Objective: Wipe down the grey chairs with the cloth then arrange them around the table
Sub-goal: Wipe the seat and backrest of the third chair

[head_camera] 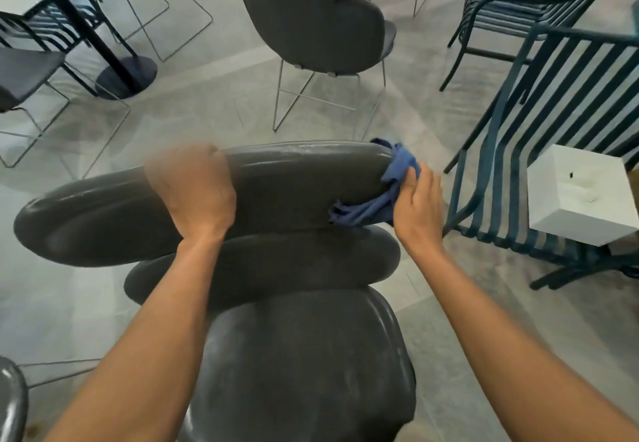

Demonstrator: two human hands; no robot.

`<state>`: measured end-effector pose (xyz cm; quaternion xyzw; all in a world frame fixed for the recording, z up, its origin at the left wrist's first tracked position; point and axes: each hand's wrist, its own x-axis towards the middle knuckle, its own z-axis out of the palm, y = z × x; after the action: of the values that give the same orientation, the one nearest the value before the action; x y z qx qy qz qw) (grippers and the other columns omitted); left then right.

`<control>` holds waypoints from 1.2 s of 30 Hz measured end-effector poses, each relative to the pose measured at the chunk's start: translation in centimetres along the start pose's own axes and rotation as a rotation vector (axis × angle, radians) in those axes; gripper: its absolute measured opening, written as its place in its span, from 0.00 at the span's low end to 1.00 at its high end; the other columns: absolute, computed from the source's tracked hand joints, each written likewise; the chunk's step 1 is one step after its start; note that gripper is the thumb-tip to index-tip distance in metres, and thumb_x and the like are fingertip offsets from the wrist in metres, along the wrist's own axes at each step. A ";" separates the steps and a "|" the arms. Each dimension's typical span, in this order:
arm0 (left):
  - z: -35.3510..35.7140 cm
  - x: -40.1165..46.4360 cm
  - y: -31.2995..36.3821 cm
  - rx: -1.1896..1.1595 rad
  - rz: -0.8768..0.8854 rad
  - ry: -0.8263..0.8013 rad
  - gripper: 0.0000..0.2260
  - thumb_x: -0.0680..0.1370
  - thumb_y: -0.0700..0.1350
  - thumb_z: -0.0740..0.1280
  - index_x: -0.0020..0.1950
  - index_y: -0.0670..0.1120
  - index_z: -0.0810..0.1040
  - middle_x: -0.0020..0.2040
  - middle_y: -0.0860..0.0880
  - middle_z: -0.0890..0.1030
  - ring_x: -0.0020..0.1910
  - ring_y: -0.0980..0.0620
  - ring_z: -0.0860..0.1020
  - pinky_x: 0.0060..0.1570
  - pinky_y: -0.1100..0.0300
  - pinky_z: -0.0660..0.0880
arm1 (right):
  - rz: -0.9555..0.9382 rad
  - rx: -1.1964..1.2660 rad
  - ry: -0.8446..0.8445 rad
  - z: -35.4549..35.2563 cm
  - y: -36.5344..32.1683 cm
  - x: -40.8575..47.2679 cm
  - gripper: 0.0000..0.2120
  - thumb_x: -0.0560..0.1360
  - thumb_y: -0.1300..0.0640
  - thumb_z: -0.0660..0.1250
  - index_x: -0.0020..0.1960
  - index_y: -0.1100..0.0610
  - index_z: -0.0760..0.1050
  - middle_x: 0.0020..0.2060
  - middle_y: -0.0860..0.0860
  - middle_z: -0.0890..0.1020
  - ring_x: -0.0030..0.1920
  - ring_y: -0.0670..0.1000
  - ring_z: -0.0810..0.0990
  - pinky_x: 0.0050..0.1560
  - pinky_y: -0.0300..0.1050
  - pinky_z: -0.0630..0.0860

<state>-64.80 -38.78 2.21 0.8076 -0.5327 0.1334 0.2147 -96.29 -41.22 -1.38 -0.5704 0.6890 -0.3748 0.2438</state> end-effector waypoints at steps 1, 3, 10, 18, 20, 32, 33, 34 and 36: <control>0.1 0.0 0.1 0.005 -0.008 0.011 0.15 0.86 0.54 0.49 0.63 0.48 0.70 0.63 0.44 0.71 0.71 0.40 0.65 0.78 0.39 0.48 | 0.086 0.102 -0.020 0.3 0.4 -0.5 0.21 0.87 0.46 0.48 0.75 0.54 0.65 0.67 0.53 0.71 0.66 0.54 0.72 0.63 0.46 0.67; 0.3 0.0 0.4 0.000 -0.034 0.020 0.15 0.86 0.54 0.50 0.62 0.48 0.70 0.63 0.44 0.71 0.71 0.40 0.65 0.78 0.38 0.48 | 0.163 0.210 0.007 1.2 0.2 -0.8 0.21 0.87 0.48 0.48 0.75 0.55 0.65 0.68 0.53 0.70 0.69 0.53 0.69 0.67 0.45 0.65; 0.5 0.0 0.6 0.011 -0.050 0.040 0.14 0.86 0.53 0.51 0.63 0.48 0.71 0.64 0.44 0.71 0.72 0.40 0.65 0.79 0.38 0.47 | 0.002 0.220 0.106 2.4 -0.7 -0.1 0.18 0.87 0.51 0.50 0.73 0.56 0.65 0.68 0.53 0.68 0.61 0.44 0.67 0.58 0.22 0.61; 1.2 0.0 0.2 0.026 -0.063 0.078 0.16 0.86 0.54 0.50 0.63 0.49 0.72 0.64 0.44 0.72 0.73 0.41 0.65 0.79 0.38 0.47 | 0.087 0.309 0.173 2.4 -2.1 1.5 0.21 0.86 0.47 0.48 0.61 0.59 0.73 0.56 0.53 0.74 0.55 0.52 0.74 0.57 0.46 0.71; 1.3 -0.1 0.2 0.022 -0.056 0.089 0.16 0.86 0.54 0.50 0.63 0.49 0.72 0.64 0.44 0.73 0.73 0.41 0.65 0.79 0.38 0.47 | -0.003 0.229 0.216 2.0 -3.3 1.9 0.20 0.86 0.48 0.49 0.60 0.59 0.75 0.56 0.53 0.75 0.55 0.51 0.74 0.56 0.44 0.70; 1.7 0.0 -0.6 -0.036 0.000 0.122 0.16 0.86 0.55 0.50 0.63 0.50 0.74 0.64 0.48 0.74 0.73 0.43 0.66 0.79 0.40 0.47 | -0.365 -0.178 0.440 5.9 -3.4 -1.0 0.21 0.87 0.50 0.56 0.76 0.57 0.69 0.76 0.59 0.68 0.78 0.62 0.61 0.77 0.64 0.58; 1.8 0.1 -0.6 -0.039 0.001 0.122 0.16 0.86 0.55 0.50 0.63 0.50 0.74 0.64 0.48 0.74 0.73 0.44 0.66 0.79 0.40 0.47 | -0.293 -0.145 0.460 6.2 -3.2 -1.5 0.22 0.87 0.50 0.54 0.78 0.58 0.66 0.77 0.60 0.65 0.79 0.62 0.59 0.77 0.63 0.59; 1.9 0.1 -0.5 -0.045 0.000 0.122 0.16 0.86 0.55 0.50 0.63 0.50 0.73 0.64 0.48 0.74 0.73 0.44 0.66 0.79 0.40 0.47 | -0.207 -0.080 0.478 6.7 -3.2 -2.1 0.23 0.87 0.50 0.53 0.79 0.59 0.63 0.79 0.60 0.62 0.80 0.62 0.57 0.78 0.60 0.58; 2.0 0.2 -0.5 -0.058 -0.002 0.125 0.16 0.87 0.55 0.49 0.63 0.51 0.73 0.64 0.48 0.73 0.73 0.43 0.66 0.79 0.40 0.48 | -0.004 0.124 0.510 7.7 -4.0 -3.1 0.25 0.87 0.52 0.52 0.81 0.59 0.57 0.81 0.60 0.55 0.81 0.60 0.53 0.80 0.43 0.55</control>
<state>-64.27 -39.73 0.40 0.7918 -0.5211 0.1676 0.2710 -87.25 -40.32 -3.14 -0.4426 0.7029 -0.5485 0.0960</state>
